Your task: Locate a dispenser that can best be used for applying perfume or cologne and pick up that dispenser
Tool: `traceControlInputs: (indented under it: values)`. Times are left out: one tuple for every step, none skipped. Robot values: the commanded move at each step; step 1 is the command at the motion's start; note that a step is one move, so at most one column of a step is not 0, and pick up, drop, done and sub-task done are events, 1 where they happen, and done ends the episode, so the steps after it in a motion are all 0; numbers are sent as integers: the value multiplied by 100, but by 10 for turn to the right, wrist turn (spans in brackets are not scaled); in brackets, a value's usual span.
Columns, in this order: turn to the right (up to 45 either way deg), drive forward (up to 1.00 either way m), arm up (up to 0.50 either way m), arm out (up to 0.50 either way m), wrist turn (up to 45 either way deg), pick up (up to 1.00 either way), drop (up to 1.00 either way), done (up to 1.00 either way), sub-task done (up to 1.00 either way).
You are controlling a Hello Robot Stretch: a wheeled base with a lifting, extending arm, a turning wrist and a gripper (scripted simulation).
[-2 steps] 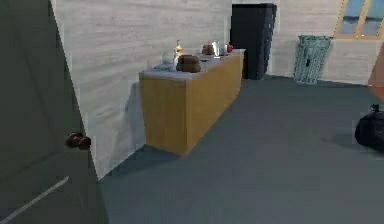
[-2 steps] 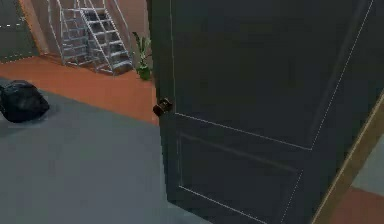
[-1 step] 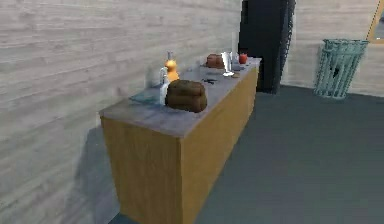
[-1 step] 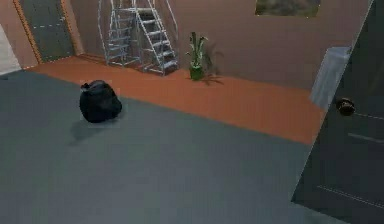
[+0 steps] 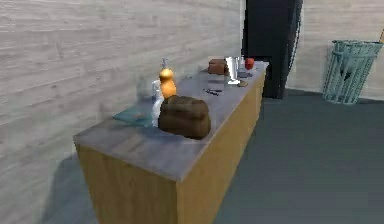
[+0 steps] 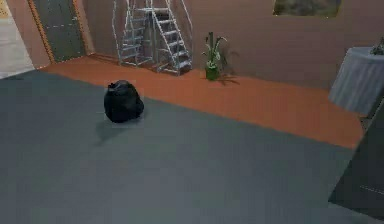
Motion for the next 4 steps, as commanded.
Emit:
traceControlInputs:
  values:
    - [-450, 0, 0, 0, 0, 0, 0, 0, 0]
    - [-450, 0, 0, 0, 0, 0, 0, 0, 0]
    - [450, 0, 0, 0, 0, 0, 0, 0, 0]
    - [450, 0, 0, 0, 0, 0, 0, 0, 0]
